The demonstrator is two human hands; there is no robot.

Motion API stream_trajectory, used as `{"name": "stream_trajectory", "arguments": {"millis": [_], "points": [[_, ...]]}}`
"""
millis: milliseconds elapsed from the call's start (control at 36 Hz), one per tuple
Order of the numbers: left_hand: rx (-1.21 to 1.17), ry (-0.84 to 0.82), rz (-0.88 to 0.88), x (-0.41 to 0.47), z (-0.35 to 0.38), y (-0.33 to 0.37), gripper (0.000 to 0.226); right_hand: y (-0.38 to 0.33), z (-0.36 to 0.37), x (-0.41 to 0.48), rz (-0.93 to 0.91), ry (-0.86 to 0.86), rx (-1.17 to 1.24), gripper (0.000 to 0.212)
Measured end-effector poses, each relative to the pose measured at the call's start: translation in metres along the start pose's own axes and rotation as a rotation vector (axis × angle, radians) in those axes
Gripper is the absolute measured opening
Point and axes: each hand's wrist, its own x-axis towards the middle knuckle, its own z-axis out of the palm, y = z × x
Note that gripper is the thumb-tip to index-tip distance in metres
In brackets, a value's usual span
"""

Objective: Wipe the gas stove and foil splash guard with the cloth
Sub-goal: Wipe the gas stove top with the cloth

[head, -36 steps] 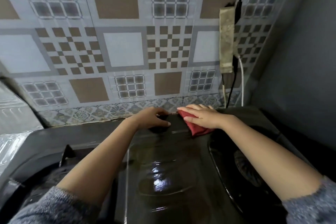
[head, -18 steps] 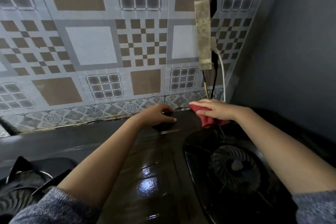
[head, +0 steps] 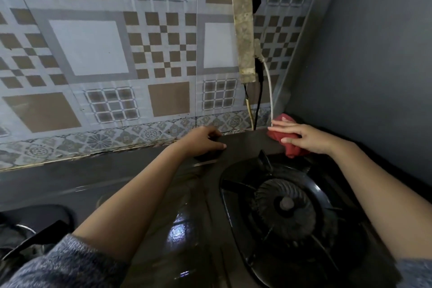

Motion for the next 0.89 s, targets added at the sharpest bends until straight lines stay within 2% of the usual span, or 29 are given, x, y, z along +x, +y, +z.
{"name": "stream_trajectory", "arguments": {"millis": [111,167,250,306,361,472,556,750,889], "points": [[0.007,0.013,0.014,-0.005,0.002,-0.001,0.049,-0.001,-0.006,-0.014,0.035,-0.01,0.051,0.054],[0.017,0.018,0.02,-0.007,0.003,-0.001,0.049,-0.003,-0.006,-0.017,0.055,0.009,0.082,0.048],[0.034,0.014,0.029,-0.01,0.002,-0.002,0.051,-0.005,0.0,-0.015,0.097,0.178,0.114,0.041],[0.046,0.014,0.028,-0.013,0.001,-0.003,0.052,-0.008,0.006,-0.008,0.166,0.319,0.113,0.045],[0.059,0.017,0.025,-0.017,-0.001,-0.006,0.054,-0.011,0.014,0.0,0.264,0.372,0.091,0.051],[0.086,0.017,-0.003,-0.028,-0.008,-0.017,0.057,-0.013,0.026,0.013,0.456,0.292,0.012,0.059],[0.079,0.018,-0.038,-0.038,-0.015,-0.028,0.058,-0.014,0.025,0.015,0.47,0.232,-0.055,0.06],[0.059,0.009,-0.121,-0.065,-0.034,-0.055,0.056,-0.027,0.018,0.007,0.338,0.073,-0.16,0.053],[0.052,-0.002,-0.175,-0.081,-0.046,-0.071,0.057,-0.054,0.029,0.01,0.151,-0.016,0.017,0.055]]}}
